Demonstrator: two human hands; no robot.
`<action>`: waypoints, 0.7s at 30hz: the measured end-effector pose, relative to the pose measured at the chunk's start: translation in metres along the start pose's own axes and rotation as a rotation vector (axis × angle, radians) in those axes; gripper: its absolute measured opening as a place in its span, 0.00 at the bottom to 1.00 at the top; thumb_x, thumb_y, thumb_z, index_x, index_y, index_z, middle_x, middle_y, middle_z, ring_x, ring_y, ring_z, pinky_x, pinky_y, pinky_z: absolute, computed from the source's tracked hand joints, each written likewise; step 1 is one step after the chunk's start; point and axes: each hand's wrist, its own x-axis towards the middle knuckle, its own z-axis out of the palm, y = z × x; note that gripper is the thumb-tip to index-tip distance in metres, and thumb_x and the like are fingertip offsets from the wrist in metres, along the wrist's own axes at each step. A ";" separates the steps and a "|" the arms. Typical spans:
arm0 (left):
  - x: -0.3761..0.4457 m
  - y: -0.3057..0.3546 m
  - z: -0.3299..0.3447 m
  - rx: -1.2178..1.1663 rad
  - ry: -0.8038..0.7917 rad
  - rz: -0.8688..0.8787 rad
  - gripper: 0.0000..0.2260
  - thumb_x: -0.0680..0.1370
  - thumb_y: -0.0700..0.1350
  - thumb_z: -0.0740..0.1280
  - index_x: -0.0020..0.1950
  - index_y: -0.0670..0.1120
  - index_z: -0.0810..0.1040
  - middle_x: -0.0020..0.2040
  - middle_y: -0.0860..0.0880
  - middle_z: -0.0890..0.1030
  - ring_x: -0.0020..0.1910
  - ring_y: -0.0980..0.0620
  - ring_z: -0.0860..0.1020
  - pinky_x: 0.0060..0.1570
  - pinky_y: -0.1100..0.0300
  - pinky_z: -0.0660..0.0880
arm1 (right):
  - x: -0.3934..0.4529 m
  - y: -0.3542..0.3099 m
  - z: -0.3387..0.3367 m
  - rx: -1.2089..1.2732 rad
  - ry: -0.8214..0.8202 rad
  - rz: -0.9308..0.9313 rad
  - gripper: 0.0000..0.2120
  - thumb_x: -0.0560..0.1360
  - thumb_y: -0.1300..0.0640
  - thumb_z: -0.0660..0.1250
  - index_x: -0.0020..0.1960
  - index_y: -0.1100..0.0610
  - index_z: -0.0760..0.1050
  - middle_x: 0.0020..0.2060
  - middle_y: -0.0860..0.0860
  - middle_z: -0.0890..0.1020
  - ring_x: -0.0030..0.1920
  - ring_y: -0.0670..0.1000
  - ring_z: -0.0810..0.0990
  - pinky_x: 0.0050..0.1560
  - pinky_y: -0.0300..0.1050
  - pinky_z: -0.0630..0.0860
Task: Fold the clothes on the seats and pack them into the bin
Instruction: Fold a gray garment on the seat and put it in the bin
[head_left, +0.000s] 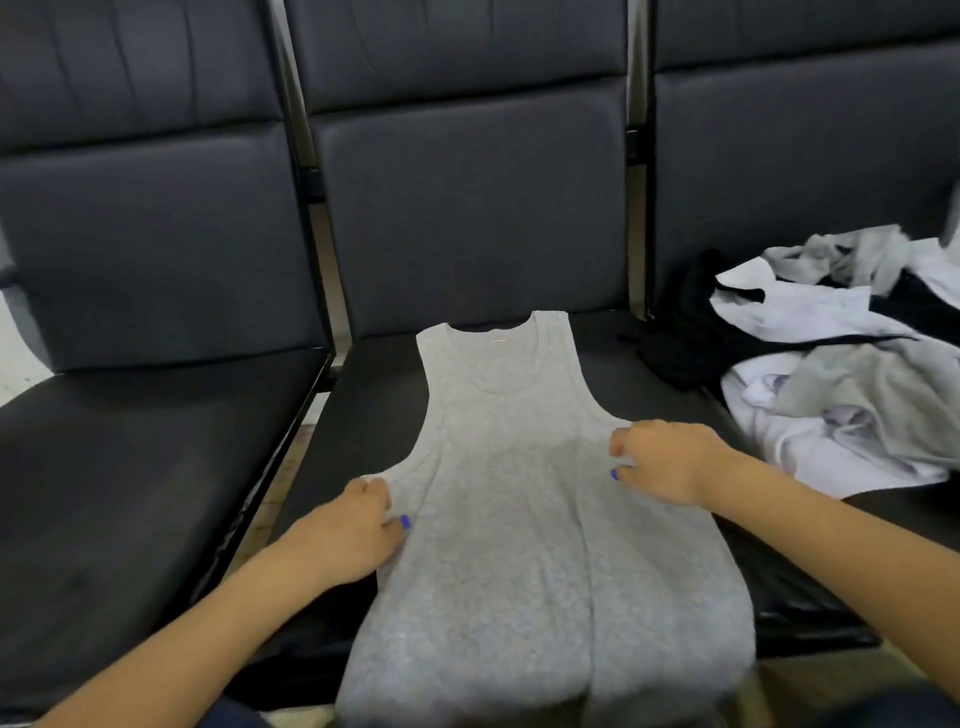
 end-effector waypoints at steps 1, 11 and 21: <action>-0.003 0.002 0.000 0.009 -0.044 0.002 0.13 0.81 0.56 0.56 0.51 0.46 0.68 0.55 0.48 0.71 0.53 0.49 0.75 0.50 0.56 0.72 | -0.006 0.004 0.001 -0.045 0.027 0.045 0.16 0.80 0.46 0.55 0.61 0.54 0.72 0.60 0.53 0.76 0.59 0.56 0.75 0.57 0.49 0.72; -0.009 0.001 0.002 -0.110 -0.117 0.008 0.12 0.83 0.48 0.50 0.41 0.46 0.63 0.35 0.47 0.75 0.23 0.54 0.72 0.24 0.63 0.70 | -0.030 0.008 0.020 0.009 -0.204 0.227 0.24 0.81 0.42 0.52 0.68 0.57 0.68 0.66 0.56 0.72 0.65 0.57 0.72 0.62 0.48 0.68; -0.008 -0.028 -0.001 -1.241 0.144 -0.181 0.13 0.82 0.46 0.59 0.41 0.41 0.71 0.37 0.42 0.75 0.37 0.48 0.72 0.37 0.56 0.68 | -0.024 0.018 0.008 0.832 -0.125 0.394 0.10 0.81 0.59 0.55 0.46 0.63 0.71 0.38 0.59 0.76 0.32 0.57 0.79 0.28 0.48 0.79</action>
